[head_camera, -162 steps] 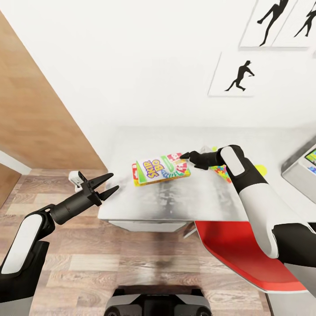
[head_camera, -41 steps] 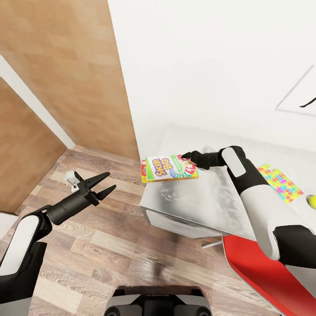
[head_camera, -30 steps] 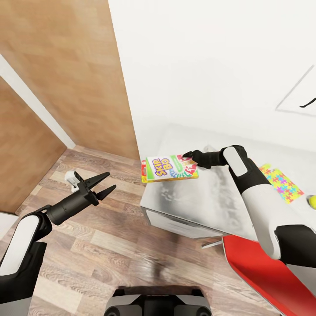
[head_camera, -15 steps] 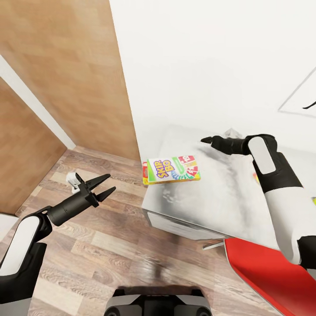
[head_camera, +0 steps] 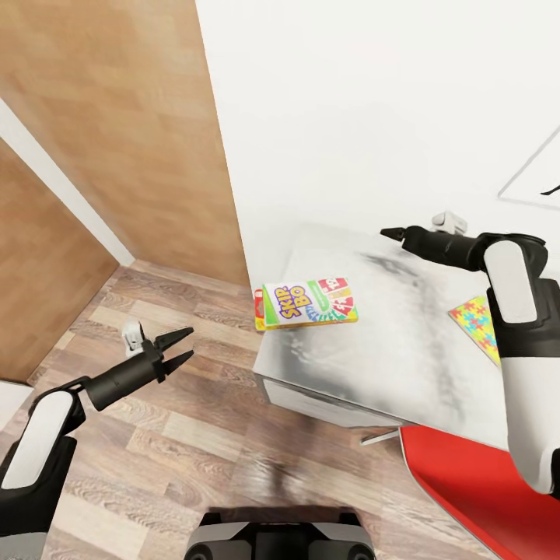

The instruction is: Put all the toys in the child's room - the three board games (two on the bed and one on the table), the two jigsaw puzzles on the table, and the tennis ball on the table - inside the toy box on the table in the child's room.

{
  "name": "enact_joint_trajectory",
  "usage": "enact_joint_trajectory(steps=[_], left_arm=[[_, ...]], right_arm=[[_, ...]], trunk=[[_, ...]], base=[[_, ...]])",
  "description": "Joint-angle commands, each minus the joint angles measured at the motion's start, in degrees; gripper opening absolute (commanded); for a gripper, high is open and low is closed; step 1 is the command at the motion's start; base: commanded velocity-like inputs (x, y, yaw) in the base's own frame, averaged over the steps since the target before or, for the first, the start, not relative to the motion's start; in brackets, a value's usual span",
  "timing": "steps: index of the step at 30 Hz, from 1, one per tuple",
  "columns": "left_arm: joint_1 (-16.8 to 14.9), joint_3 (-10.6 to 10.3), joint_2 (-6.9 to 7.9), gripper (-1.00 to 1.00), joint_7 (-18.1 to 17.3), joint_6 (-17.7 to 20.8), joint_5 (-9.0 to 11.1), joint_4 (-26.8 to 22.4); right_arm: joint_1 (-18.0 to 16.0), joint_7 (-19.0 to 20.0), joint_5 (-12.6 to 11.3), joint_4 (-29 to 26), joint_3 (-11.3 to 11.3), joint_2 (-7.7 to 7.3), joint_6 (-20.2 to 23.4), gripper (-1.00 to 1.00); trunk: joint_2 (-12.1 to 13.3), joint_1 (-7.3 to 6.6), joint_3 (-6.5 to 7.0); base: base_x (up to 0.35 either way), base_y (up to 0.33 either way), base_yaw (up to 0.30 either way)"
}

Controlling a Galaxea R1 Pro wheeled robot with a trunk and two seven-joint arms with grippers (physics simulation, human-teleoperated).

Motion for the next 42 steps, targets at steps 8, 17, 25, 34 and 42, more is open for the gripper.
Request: enact_joint_trajectory(steps=[8,17,25,34,42], left_arm=[[-1.5,-0.2,0.83,1.0,-7.2,-4.4,-10.9,9.0],[-6.1,-2.6,0.7,1.0,-19.8,-13.6,-24.7,23.1],[-9.9,-3.3,0.57,1.0,-28.2,-23.5,-30.5,35.8],[-14.6,-3.5,0.32,1.0,-31.8,-27.3,-32.0,43.9],[-19.8,-3.6,-0.12,1.0,-32.5,-32.1,-32.2,53.4]], right_arm=[[4.9,-0.6,-0.6,-9.5,-3.6,-0.27,3.3,1.0],[7.9,-0.6,-0.6,-12.5,-4.9,-0.29,4.1,1.0],[10.8,-0.5,-0.6,-15.5,-5.2,-0.27,4.3,1.0],[12.1,-0.4,-0.6,-16.7,-5.3,-0.23,4.6,1.0],[12.5,-0.4,-0.6,-16.9,-5.2,-0.09,4.6,1.0]], trunk=[[-0.1,0.03,-0.07],[-0.1,0.03,-0.07],[-0.1,0.03,-0.07],[-0.1,0.03,-0.07],[-0.1,0.03,-0.07]], base=[[0.003,0.002,0.0],[0.0,0.0,0.0],[0.0,0.0,0.0],[0.0,0.0,0.0],[0.0,0.0,-0.03]])
